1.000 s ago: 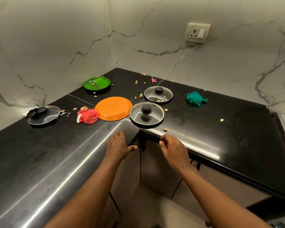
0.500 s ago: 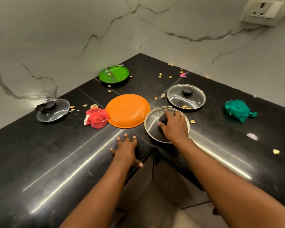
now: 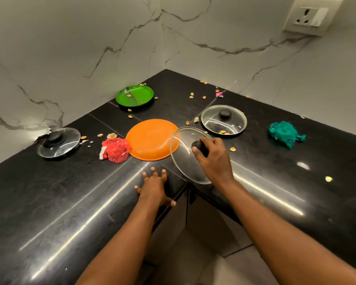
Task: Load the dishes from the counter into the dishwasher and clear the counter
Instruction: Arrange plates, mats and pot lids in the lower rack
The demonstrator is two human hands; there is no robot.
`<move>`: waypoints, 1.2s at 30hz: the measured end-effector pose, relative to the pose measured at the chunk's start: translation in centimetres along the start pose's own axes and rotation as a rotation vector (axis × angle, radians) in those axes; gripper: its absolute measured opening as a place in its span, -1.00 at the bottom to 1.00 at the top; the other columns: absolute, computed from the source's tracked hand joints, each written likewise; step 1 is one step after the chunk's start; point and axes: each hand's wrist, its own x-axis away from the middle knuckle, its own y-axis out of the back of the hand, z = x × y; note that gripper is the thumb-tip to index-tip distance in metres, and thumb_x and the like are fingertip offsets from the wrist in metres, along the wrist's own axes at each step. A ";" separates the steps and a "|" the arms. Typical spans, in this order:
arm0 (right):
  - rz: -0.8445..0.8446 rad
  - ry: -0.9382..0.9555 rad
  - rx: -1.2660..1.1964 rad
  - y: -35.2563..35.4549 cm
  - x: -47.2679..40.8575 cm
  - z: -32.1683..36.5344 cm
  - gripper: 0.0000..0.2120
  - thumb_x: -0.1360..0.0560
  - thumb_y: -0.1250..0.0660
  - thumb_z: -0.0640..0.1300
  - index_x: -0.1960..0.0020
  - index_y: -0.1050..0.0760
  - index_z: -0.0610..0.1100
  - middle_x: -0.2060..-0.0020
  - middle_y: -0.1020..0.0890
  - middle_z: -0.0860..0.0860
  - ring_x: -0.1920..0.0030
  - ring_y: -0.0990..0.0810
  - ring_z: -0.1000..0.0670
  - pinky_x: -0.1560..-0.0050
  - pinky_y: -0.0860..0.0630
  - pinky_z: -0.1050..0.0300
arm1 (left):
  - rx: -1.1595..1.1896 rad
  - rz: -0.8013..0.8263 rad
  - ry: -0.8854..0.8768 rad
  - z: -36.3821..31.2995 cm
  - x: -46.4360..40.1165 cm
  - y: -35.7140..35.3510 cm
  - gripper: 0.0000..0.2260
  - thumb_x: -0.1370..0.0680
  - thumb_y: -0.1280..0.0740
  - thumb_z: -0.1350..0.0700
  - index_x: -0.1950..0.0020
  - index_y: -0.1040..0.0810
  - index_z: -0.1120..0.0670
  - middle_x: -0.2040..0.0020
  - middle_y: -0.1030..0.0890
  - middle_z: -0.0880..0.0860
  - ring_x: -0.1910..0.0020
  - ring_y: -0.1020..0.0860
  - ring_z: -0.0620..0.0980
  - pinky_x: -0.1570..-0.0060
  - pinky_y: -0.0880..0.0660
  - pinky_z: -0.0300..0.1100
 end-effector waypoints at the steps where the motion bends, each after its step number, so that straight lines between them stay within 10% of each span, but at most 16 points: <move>1: -0.023 -0.008 -0.031 0.7 1.3 0.3 -0.65 -0.50 -0.40 0.02 -0.23 -0.53 -0.09 0.01 -0.50 -0.09 0.05 -0.53 -0.08 0.06 -0.48 0.11 | 0.021 -0.012 -0.005 0.1 0.0 -0.1 0.06 -0.34 -0.57 -0.05 -0.60 0.10 -0.06 -0.57 0.27 0.10 -0.53 0.25 0.27 -0.36 -0.07 0.44; 10: -0.155 -0.255 -0.246 6.8 22.2 1.2 -0.60 -0.52 -0.27 0.19 -0.20 -0.59 -0.03 -0.02 -0.61 0.12 -0.01 -0.54 0.21 -0.03 -0.42 0.40 | 0.024 -0.259 -0.090 1.0 1.8 -2.7 -0.40 -0.34 -0.57 -0.04 -0.28 -0.45 0.14 -0.41 -0.31 0.24 -0.46 -0.18 0.29 -0.26 -0.23 0.41; 16: -0.238 -0.647 -0.374 9.8 42.4 1.1 -0.73 -0.55 -0.32 0.09 -0.22 -0.58 0.07 -0.07 -0.62 0.14 -0.06 -0.58 0.22 -0.08 -0.52 0.25 | -0.306 -0.710 -0.550 1.0 10.0 -14.0 -0.85 -0.36 -0.37 0.41 0.11 -0.54 0.26 0.15 -0.56 0.29 0.11 -0.50 0.31 -0.01 -0.45 0.18; 28: -0.611 -1.138 -0.385 19.7 73.3 2.7 -0.89 -0.59 -0.30 -0.06 -0.07 -0.57 -0.02 0.40 -0.54 0.11 0.41 -0.48 0.11 0.39 -0.43 0.21 | -0.447 -0.111 -0.905 -4.0 28.4 -36.9 -0.72 -0.61 -0.17 0.17 -0.31 -0.45 0.12 -0.26 -0.51 0.09 -0.21 -0.48 0.10 -0.14 -0.41 -0.09; 36: -0.694 -1.331 -0.305 24.9 86.6 0.9 -0.89 -0.60 -0.27 -0.02 -0.05 -0.57 0.03 0.18 -0.65 -0.08 0.37 -0.51 0.09 0.41 -0.45 0.28 | -0.637 0.147 -0.874 -6.8 33.8 -46.2 -0.68 -0.63 -0.17 0.06 -0.37 -0.38 0.10 -0.30 -0.47 0.10 -0.25 -0.45 0.09 -0.17 -0.44 -0.08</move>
